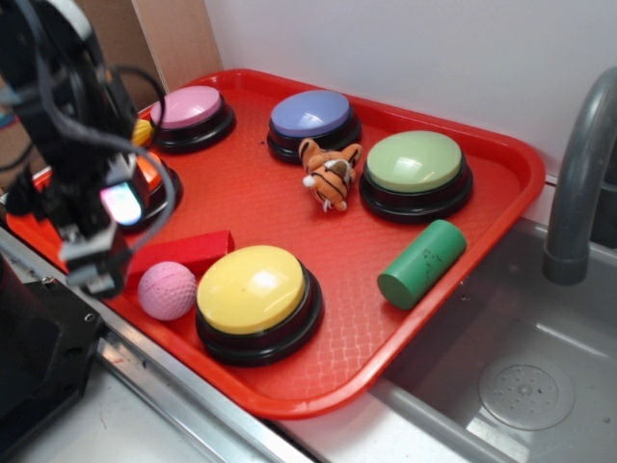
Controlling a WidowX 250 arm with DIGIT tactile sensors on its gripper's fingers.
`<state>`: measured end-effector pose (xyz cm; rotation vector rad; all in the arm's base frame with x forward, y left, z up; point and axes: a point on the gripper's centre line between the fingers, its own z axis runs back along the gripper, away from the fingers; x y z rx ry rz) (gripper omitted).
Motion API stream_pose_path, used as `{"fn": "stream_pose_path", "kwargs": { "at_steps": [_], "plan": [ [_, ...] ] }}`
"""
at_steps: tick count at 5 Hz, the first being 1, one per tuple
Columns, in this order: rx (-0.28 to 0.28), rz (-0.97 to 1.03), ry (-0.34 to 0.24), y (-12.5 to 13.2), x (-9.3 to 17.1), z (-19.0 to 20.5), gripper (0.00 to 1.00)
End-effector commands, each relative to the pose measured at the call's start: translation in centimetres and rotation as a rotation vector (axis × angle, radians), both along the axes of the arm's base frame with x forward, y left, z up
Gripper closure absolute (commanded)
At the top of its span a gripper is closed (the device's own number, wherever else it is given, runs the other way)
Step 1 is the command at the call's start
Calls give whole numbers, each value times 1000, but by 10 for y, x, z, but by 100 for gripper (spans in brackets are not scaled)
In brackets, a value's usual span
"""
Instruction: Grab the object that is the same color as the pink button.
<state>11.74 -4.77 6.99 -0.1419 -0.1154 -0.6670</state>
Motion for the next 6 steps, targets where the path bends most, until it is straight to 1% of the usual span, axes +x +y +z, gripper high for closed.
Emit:
{"fn": "stream_pose_path", "kwargs": {
  "at_steps": [1, 2, 3, 4, 6],
  "plan": [
    [114, -124, -21, -2, 8, -16, 0],
    [118, -121, 0, -1, 11, -23, 0],
    [144, -112, 10, -2, 15, -29, 4],
    [143, -116, 5, -5, 20, -37, 100],
    [147, -109, 25, -7, 22, -44, 100]
  ]
}}
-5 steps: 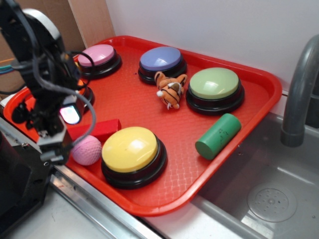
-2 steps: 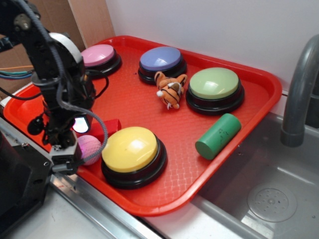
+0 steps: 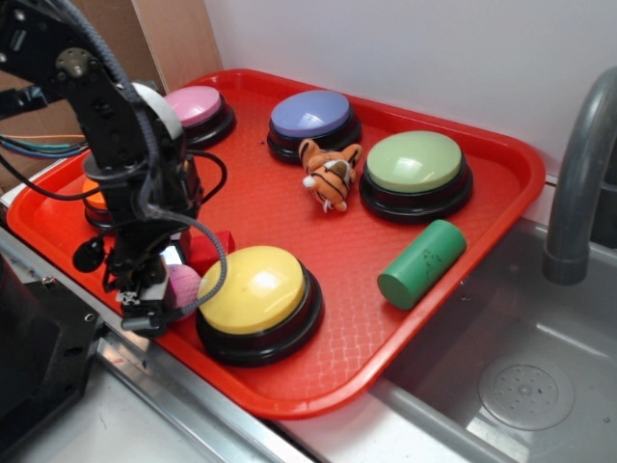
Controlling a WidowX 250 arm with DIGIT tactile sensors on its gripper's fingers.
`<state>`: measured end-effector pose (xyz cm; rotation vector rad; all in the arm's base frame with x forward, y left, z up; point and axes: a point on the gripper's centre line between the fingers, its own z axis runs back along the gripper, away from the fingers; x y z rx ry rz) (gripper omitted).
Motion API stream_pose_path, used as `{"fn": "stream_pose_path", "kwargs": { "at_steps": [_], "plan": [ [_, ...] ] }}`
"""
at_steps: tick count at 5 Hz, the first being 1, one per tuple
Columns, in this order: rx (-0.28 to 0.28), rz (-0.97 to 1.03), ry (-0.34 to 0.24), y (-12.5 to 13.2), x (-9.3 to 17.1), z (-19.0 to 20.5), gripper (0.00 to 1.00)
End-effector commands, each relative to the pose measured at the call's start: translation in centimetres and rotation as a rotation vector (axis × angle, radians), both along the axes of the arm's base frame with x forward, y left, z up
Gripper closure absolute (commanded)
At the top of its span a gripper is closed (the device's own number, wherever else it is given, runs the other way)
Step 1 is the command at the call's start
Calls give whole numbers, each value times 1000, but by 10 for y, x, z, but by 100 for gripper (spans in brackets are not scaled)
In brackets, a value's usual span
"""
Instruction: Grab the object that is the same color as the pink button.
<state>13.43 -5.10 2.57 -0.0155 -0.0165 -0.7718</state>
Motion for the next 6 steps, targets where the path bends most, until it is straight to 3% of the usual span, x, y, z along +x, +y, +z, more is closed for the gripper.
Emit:
{"fn": "stream_pose_path", "kwargs": {
  "at_steps": [1, 2, 4, 6],
  "plan": [
    [6, 55, -38, 1, 3, 15, 100],
    [-16, 213, -20, 11, 6, 37, 100],
    [20, 463, 5, 38, 24, 97, 100],
    [2, 696, 14, 66, 37, 139, 100]
  ]
}}
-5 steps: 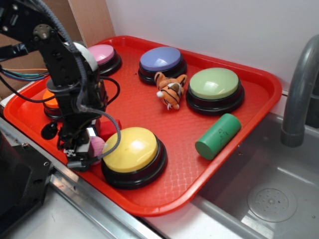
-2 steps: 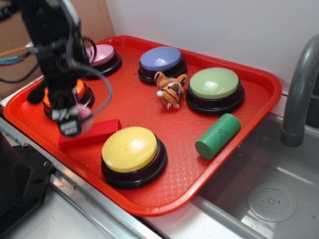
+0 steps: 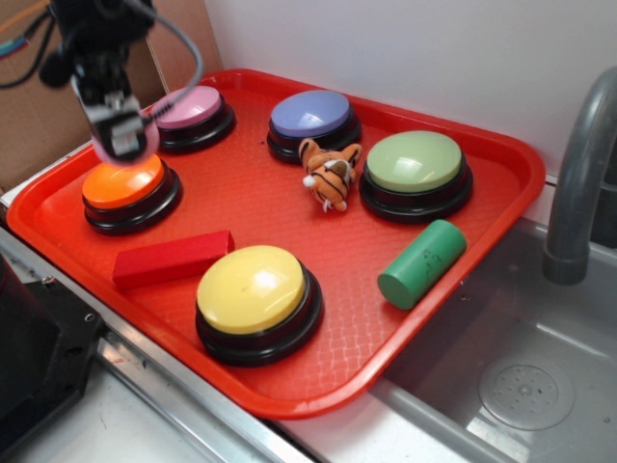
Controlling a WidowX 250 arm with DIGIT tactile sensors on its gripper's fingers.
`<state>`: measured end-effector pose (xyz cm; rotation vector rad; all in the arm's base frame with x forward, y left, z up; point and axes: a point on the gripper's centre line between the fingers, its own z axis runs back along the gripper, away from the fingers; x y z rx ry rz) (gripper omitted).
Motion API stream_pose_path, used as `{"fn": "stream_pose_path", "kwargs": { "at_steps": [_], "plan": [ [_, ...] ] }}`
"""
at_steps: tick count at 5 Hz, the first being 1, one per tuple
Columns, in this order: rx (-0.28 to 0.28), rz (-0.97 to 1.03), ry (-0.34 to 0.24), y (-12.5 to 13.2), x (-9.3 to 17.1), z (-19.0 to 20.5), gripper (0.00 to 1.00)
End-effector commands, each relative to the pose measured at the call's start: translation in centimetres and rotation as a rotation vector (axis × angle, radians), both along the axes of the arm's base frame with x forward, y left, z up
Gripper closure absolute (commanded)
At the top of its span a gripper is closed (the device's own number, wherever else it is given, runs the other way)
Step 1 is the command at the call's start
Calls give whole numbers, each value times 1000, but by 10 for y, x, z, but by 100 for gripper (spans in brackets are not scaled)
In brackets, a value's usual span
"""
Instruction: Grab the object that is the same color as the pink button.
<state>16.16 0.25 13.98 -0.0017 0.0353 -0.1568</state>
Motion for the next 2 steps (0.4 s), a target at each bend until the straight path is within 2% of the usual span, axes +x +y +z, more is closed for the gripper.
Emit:
{"fn": "stream_pose_path", "kwargs": {
  "at_steps": [1, 2],
  "plan": [
    [24, 123, -82, 20, 23, 41, 100],
    [24, 21, -28, 24, 34, 38, 100]
  ]
}}
